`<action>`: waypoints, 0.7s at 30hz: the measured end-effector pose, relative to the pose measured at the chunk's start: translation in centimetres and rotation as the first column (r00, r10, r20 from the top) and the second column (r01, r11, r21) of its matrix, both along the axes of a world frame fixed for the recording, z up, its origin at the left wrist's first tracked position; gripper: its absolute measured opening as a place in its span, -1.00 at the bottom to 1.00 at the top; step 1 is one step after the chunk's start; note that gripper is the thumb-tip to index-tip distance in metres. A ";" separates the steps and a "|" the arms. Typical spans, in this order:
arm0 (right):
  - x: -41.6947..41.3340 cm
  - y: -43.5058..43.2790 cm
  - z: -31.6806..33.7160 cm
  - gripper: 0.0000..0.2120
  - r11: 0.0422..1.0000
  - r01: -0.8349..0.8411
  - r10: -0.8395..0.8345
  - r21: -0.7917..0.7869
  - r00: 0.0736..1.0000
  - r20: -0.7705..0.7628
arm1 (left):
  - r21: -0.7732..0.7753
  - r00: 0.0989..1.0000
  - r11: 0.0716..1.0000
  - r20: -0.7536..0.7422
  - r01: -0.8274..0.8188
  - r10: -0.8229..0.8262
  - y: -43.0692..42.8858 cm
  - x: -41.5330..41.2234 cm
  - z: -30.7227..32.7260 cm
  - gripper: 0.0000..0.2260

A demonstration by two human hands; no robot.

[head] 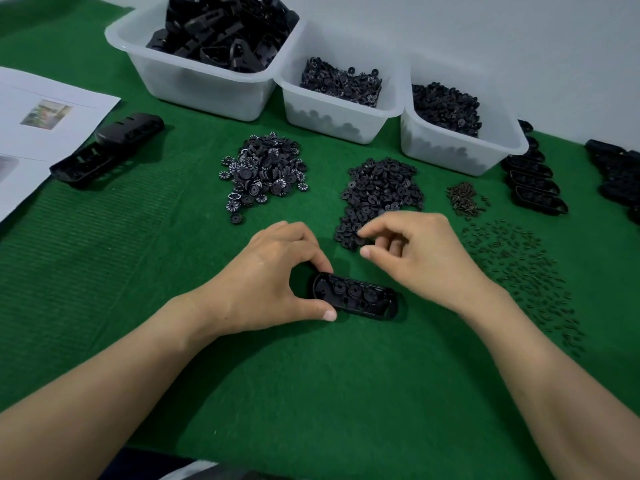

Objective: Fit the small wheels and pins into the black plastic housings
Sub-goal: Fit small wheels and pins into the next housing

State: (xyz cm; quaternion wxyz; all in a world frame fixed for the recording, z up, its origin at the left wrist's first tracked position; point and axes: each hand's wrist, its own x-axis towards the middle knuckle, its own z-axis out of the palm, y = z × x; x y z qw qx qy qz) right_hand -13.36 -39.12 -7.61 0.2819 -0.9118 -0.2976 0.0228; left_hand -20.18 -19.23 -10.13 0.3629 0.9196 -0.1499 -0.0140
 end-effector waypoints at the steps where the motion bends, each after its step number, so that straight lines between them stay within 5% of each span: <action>1: 0.3 0.4 -0.3 -0.86 0.999 0.027 -0.027 -0.023 0.999 0.023 | -0.001 1.000 1.000 -0.001 -0.001 0.001 0.0 0.0 0.0 -0.65; 8: 0.1 0.8 -1.0 -0.93 0.997 -0.035 0.040 -0.073 0.997 0.068 | -0.003 1.000 1.000 0.003 0.000 0.000 0.0 0.0 0.0 -0.66; 14: -0.1 -0.3 -0.6 -0.76 0.996 -0.073 0.069 -0.052 0.994 -0.085 | 0.006 1.000 1.000 -0.004 0.007 -0.007 0.1 0.0 0.0 -0.65; 21: -0.1 0.3 -0.8 -0.89 0.998 -0.065 0.062 -0.023 0.992 -0.108 | 0.003 1.000 1.000 0.003 0.003 -0.003 0.0 0.0 0.0 -0.65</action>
